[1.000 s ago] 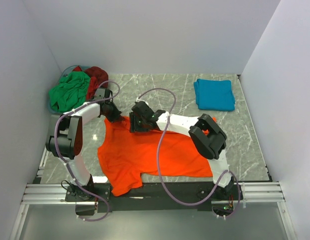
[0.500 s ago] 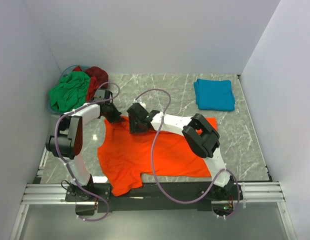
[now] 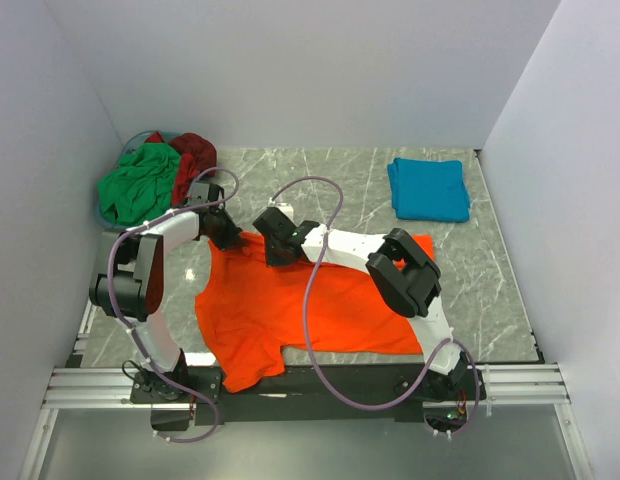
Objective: Fold and stack the t-shirts
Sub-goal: Fold the tshirt
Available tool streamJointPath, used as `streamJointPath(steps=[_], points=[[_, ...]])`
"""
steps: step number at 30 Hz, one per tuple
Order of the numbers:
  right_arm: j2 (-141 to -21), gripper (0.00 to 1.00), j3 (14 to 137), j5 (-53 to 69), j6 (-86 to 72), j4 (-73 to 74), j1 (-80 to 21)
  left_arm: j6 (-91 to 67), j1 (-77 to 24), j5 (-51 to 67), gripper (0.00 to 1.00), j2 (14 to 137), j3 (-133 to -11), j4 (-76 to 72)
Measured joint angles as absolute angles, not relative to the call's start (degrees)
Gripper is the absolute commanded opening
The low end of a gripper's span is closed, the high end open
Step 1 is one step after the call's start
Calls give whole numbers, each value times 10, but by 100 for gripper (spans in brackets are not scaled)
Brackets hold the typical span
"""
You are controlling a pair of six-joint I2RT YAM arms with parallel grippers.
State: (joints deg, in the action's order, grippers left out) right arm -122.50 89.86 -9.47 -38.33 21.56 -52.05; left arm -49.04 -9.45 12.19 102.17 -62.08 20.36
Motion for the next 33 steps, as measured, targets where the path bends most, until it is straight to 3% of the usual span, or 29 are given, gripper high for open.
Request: streamJointPath(steps=[30, 33], points=[[-1073, 0, 774, 36, -348, 254, -523, -559, -121, 74, 0, 761, -441, 293], [-1067, 0, 768, 46, -345, 251, -523, -566, -122, 72, 15, 749, -429, 304]])
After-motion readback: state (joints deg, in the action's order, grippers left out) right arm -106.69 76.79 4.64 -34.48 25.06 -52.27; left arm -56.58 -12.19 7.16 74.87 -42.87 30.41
